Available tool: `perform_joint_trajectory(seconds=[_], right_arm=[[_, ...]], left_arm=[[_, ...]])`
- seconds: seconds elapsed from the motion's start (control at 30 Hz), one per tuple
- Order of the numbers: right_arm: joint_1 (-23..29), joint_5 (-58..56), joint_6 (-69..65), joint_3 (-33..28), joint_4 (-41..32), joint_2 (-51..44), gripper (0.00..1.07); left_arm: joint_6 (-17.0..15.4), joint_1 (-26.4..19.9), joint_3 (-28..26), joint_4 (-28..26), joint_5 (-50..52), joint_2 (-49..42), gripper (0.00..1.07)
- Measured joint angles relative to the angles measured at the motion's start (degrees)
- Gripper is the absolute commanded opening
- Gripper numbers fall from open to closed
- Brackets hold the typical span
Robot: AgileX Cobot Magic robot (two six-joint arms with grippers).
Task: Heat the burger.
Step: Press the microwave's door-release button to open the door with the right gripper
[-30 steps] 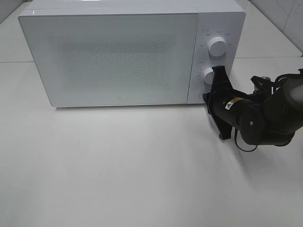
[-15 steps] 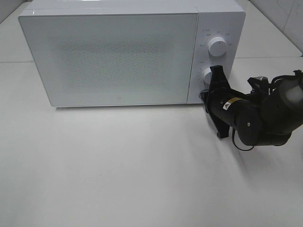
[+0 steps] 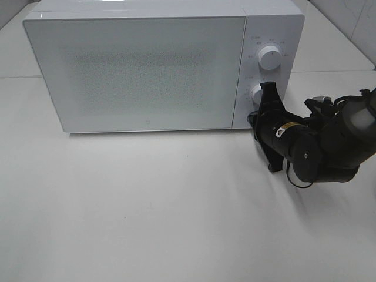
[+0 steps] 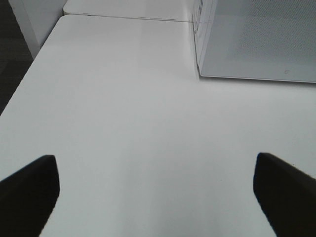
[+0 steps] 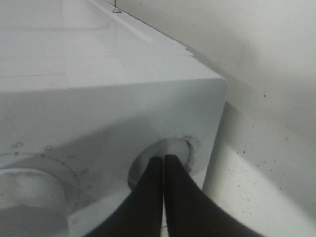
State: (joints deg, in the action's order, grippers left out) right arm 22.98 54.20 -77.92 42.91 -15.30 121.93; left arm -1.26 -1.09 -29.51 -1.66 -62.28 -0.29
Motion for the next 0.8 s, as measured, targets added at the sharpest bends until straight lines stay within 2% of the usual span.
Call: perform_joint_trajectory(seconds=[0.43,0.8], right_arm=[[-0.8,-3.8,1.4,2.9,-0.6,0.7,0.01],[-0.8,-4.1,1.4,3.0,-0.7,0.7,0.01]], left_arm=[[0.0,0.0,0.0,0.0,0.0,0.0,1.02],[0.0,0.0,0.0,0.0,0.1,0.0,1.02]])
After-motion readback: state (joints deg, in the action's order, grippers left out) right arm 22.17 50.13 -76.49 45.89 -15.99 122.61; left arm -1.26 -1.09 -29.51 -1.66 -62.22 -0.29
